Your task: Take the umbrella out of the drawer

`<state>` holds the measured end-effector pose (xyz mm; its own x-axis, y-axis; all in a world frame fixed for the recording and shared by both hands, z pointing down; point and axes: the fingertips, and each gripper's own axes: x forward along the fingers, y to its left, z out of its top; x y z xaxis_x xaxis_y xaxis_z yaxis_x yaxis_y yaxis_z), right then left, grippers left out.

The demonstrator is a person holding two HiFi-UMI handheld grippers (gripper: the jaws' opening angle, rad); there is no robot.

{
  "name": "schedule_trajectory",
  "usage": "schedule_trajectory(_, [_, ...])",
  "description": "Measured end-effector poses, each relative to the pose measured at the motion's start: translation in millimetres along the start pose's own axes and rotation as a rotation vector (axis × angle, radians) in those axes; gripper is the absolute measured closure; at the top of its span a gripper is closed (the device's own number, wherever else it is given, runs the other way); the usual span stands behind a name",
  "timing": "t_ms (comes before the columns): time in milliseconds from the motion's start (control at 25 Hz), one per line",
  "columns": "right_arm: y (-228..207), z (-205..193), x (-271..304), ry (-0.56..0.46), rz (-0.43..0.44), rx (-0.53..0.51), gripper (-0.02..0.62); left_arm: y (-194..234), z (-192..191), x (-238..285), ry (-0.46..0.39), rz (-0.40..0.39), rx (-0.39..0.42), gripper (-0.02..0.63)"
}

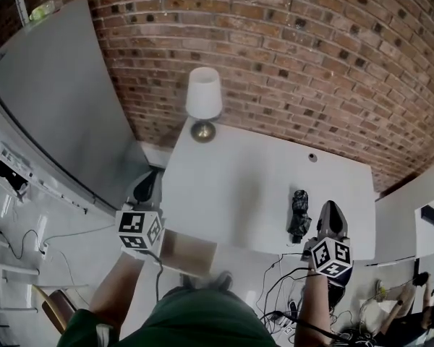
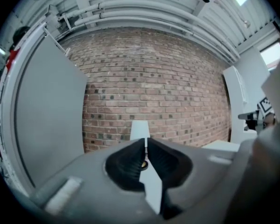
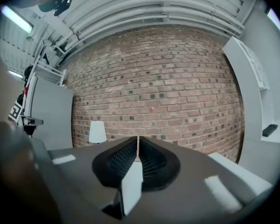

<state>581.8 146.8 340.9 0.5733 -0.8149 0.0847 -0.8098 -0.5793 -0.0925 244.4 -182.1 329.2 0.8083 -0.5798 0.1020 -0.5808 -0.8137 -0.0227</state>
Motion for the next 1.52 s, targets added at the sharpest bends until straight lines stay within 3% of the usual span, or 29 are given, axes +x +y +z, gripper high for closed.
schedule_trajectory(360, [41, 50, -22, -0.138, -0.009, -0.129, 0.586, 8, 39, -10, -0.086, -0.016, 0.022, 0.606])
schedule_trajectory(1520, [59, 53, -17, -0.145, 0.028, -0.123, 0.595, 13, 33, -2, -0.086, -0.027, 0.014, 0.606])
